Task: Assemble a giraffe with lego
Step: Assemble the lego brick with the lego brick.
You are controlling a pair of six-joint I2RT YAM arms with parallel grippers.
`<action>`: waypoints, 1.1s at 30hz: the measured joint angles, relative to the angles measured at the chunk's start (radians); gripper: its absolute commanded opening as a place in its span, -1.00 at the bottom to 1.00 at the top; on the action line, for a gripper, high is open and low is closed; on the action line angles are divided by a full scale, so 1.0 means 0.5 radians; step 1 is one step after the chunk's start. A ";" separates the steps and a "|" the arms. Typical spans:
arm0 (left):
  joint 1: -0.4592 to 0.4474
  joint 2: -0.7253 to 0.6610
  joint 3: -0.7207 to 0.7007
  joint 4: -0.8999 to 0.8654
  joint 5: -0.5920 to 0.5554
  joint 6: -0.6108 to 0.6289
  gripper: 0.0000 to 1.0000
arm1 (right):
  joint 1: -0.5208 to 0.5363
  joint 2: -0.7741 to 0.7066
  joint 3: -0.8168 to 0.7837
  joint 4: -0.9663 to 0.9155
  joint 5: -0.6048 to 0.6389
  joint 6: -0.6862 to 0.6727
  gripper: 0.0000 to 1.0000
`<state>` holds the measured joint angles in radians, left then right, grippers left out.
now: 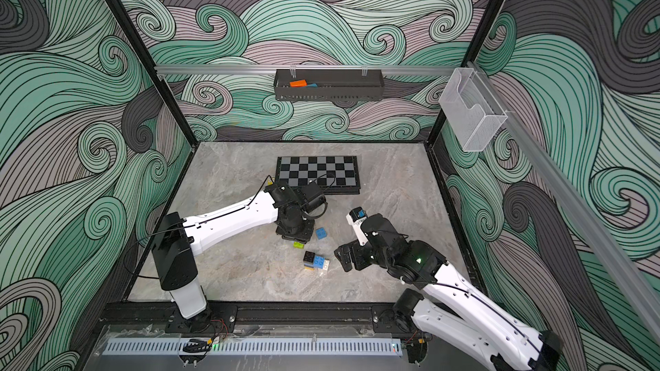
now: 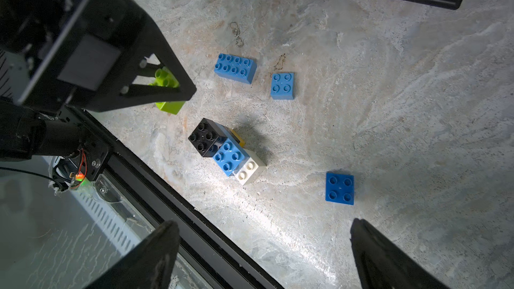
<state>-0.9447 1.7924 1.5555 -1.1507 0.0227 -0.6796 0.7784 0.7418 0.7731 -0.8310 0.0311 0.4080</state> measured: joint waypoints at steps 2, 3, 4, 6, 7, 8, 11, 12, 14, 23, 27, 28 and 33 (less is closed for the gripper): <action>-0.006 0.021 0.000 0.004 0.042 0.023 -1.00 | 0.000 -0.019 0.000 -0.025 0.018 0.032 0.98; -0.010 0.026 0.000 0.006 0.057 0.031 -1.00 | 0.000 -0.020 0.000 -0.032 0.024 0.040 0.98; -0.014 0.032 0.000 0.008 0.076 0.037 -1.00 | 0.000 -0.019 0.000 -0.039 0.028 0.050 0.98; -0.026 0.039 0.000 0.016 0.107 0.047 -1.00 | 0.000 -0.010 0.000 -0.050 0.034 0.060 0.98; -0.034 0.043 -0.001 0.019 0.122 0.049 -1.00 | 0.000 -0.003 0.000 -0.056 0.037 0.065 0.98; -0.042 0.048 0.000 0.022 0.137 0.051 -1.00 | 0.000 0.004 0.000 -0.062 0.040 0.070 0.98; -0.058 0.074 0.000 0.031 0.172 0.052 -1.00 | 0.000 0.014 0.000 -0.071 0.042 0.091 0.98; -0.066 0.083 0.000 0.034 0.182 0.053 -1.00 | -0.001 0.014 0.000 -0.072 0.044 0.095 0.98; -0.074 0.103 0.000 0.040 0.198 0.054 -1.00 | -0.001 0.011 0.000 -0.074 0.049 0.098 0.98; -0.082 0.175 0.000 0.046 0.233 0.066 -1.00 | 0.000 0.010 0.000 -0.074 0.056 0.101 0.98; -0.082 0.185 0.000 0.052 0.233 0.067 -1.00 | 0.000 0.010 0.000 -0.074 0.056 0.103 0.98; -0.081 0.186 0.000 0.053 0.234 0.067 -1.00 | 0.000 0.010 0.000 -0.075 0.056 0.103 0.98; -0.082 0.190 0.003 0.052 0.236 0.067 -1.00 | 0.000 0.010 0.000 -0.074 0.056 0.103 0.98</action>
<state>-0.9855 1.8874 1.5570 -1.1248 0.1406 -0.6460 0.7784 0.7467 0.7731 -0.8680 0.0589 0.4595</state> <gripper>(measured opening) 0.346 0.989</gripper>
